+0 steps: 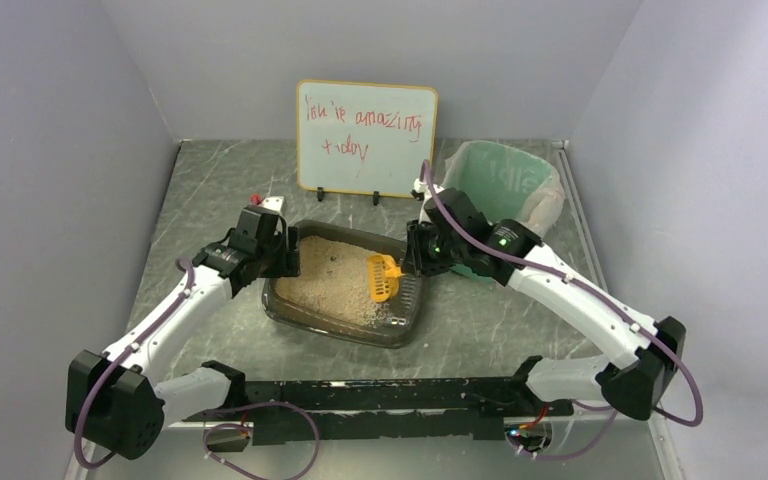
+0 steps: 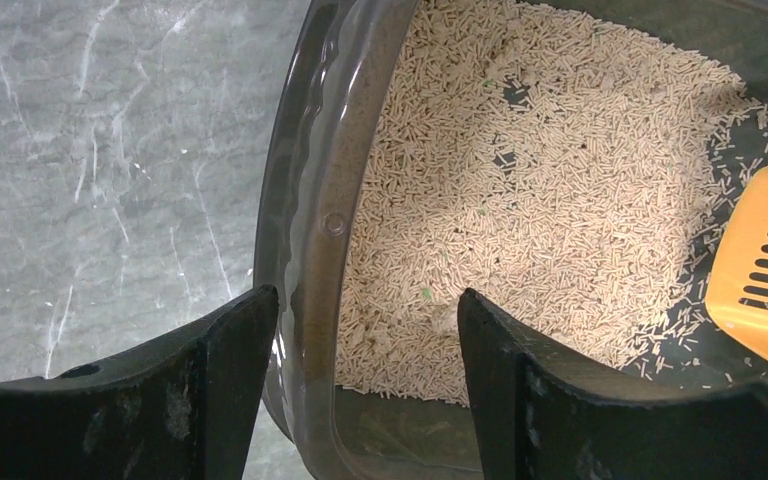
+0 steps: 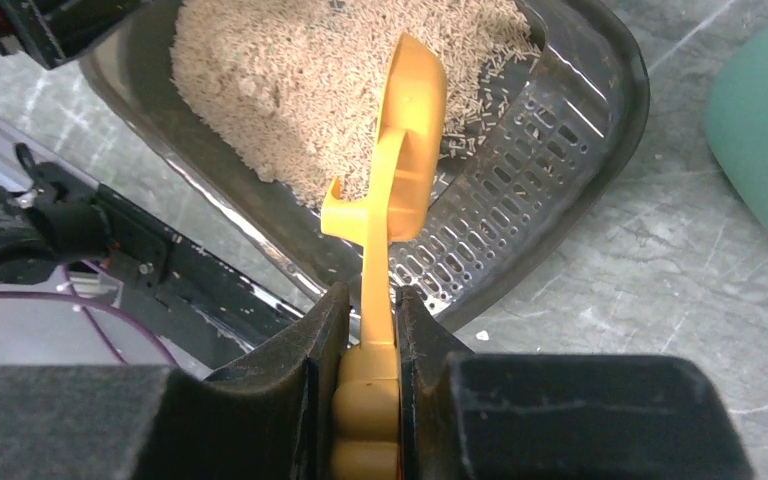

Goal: Clean the litter box

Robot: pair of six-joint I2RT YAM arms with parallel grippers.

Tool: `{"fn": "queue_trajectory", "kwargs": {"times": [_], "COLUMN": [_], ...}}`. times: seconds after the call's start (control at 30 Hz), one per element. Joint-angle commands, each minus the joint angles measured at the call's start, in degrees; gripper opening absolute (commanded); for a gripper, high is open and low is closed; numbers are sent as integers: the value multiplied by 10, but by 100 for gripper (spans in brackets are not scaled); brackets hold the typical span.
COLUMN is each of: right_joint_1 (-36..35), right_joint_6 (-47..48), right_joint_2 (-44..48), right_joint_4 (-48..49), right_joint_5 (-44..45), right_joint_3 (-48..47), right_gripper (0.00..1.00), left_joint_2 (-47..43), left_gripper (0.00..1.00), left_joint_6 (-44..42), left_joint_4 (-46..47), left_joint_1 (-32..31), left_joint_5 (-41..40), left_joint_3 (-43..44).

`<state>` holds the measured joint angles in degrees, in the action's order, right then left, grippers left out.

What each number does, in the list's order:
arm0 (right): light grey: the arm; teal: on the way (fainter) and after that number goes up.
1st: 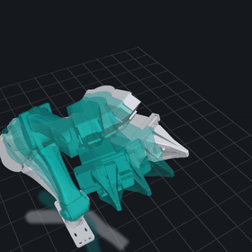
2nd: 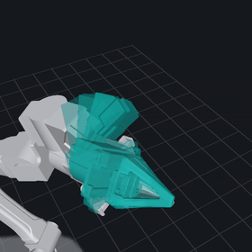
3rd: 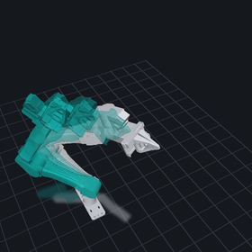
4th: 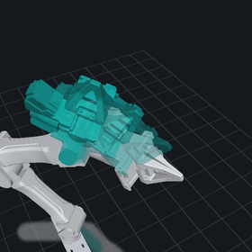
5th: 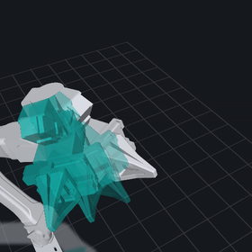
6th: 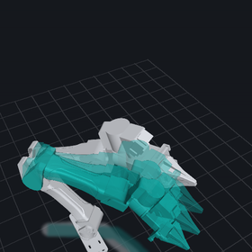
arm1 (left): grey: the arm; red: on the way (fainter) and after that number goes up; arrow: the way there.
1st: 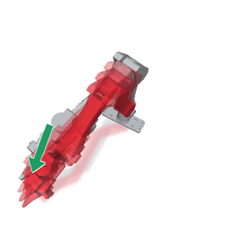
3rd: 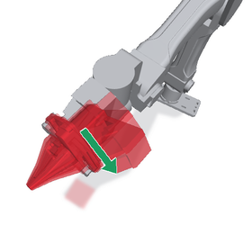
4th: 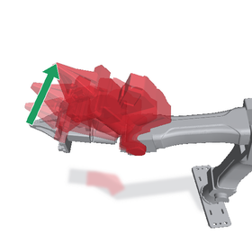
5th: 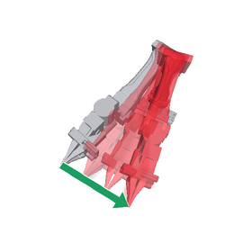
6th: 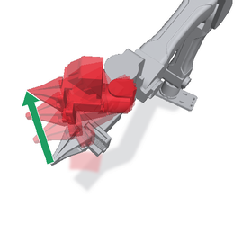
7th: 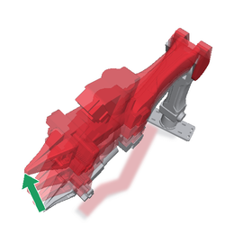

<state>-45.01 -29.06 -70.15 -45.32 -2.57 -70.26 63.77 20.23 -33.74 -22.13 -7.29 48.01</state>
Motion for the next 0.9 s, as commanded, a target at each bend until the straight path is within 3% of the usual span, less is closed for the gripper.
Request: {"fn": "queue_trajectory", "kwargs": {"times": [0.0,0.37,0.73,0.87], "right_joint_1": [-16,-30,-31,-39], "right_joint_6": [13,-17,-190,-266], "right_joint_2": [-26,-84,-76,-84], "right_joint_4": [-27,51,349,457], "right_joint_5": [40,-41,-145,-135], "right_joint_3": [-36,20,217,270], "right_gripper": [0,0,0,0], "left_joint_2": [6,16,24,29], "left_gripper": [71,67,66,65], "left_joint_6": [-5,-7,-9,-9], "left_joint_4": [5,5,6,6], "left_joint_1": [2,2,2,2], "left_joint_5": [6,11,15,18], "left_joint_3": [4,4,4,4]}}
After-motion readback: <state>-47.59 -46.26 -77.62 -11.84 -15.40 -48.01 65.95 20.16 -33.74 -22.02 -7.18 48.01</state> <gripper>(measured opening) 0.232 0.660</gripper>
